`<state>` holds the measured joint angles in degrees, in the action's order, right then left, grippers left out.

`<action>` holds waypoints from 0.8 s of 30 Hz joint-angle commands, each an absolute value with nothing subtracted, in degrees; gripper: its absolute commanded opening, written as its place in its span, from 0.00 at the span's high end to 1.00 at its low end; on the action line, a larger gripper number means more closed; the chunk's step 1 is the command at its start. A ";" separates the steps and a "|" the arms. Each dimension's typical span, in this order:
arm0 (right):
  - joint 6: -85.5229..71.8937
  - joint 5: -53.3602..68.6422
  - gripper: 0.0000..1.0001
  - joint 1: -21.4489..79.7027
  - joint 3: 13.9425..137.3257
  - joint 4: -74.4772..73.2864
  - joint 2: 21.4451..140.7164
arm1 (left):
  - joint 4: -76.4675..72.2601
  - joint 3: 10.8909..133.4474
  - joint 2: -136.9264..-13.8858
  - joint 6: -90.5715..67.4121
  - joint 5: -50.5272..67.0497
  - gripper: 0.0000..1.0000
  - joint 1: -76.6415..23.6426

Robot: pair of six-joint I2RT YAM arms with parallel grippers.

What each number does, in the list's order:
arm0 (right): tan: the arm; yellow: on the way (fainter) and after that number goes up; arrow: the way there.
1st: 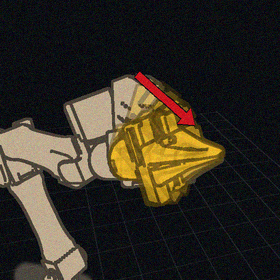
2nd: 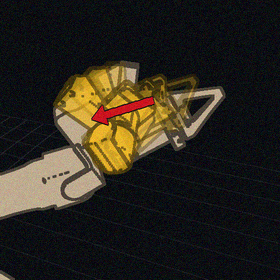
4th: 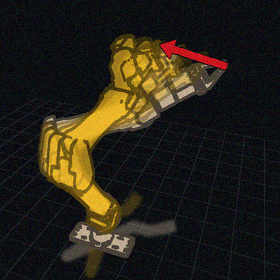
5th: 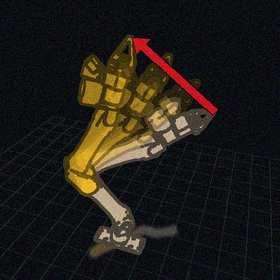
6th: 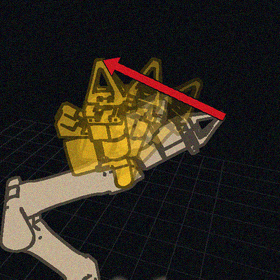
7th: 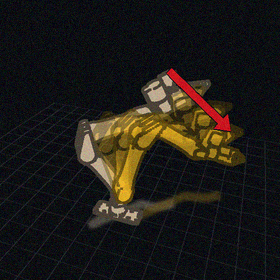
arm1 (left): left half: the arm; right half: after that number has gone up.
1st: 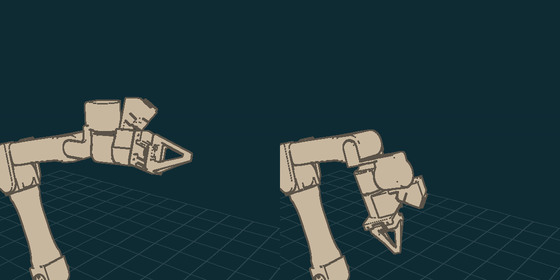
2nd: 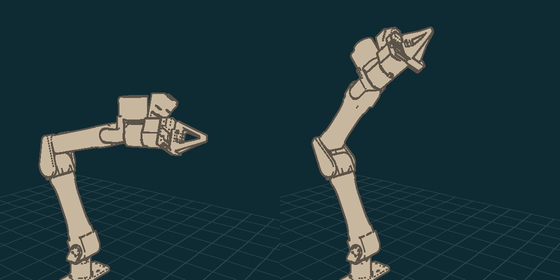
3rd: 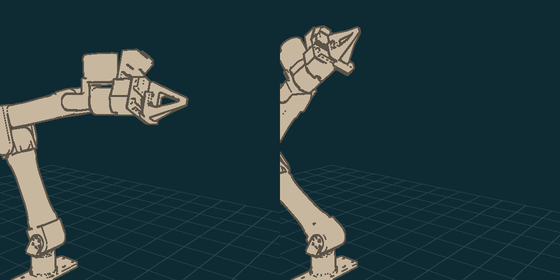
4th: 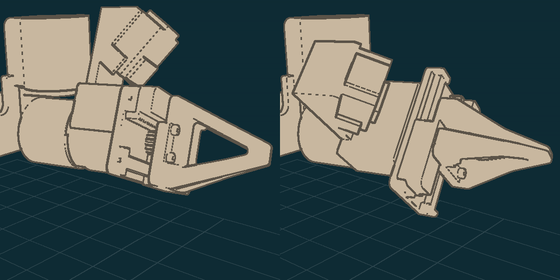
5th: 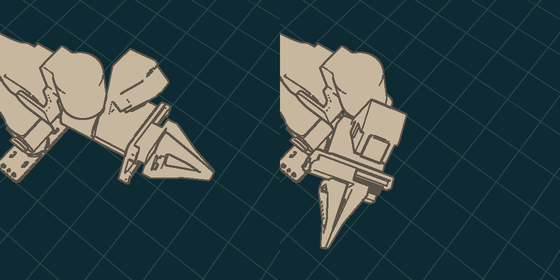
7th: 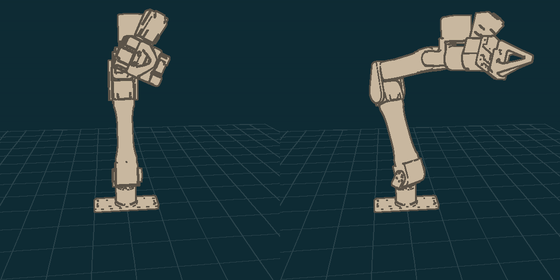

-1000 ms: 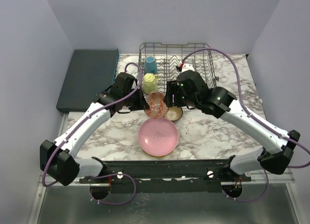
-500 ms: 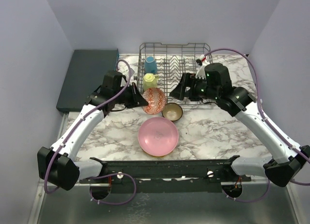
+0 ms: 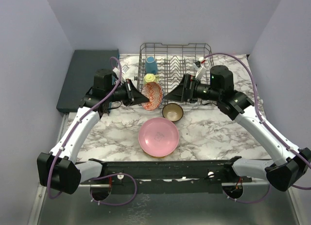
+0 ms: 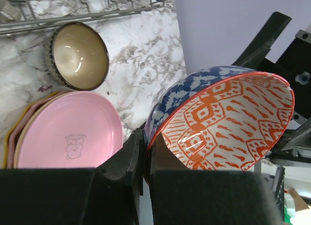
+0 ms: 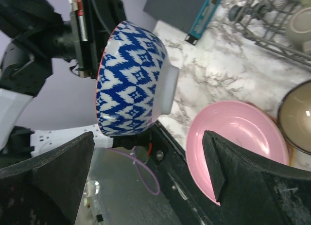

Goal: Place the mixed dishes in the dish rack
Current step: Turn the bowl upside down on the dish rack.

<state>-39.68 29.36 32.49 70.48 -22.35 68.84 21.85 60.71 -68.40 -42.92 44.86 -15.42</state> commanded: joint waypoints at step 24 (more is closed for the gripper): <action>-53.65 44.42 0.00 32.34 63.82 2.33 71.04 | 8.14 57.31 -66.13 -51.50 54.72 1.00 -14.76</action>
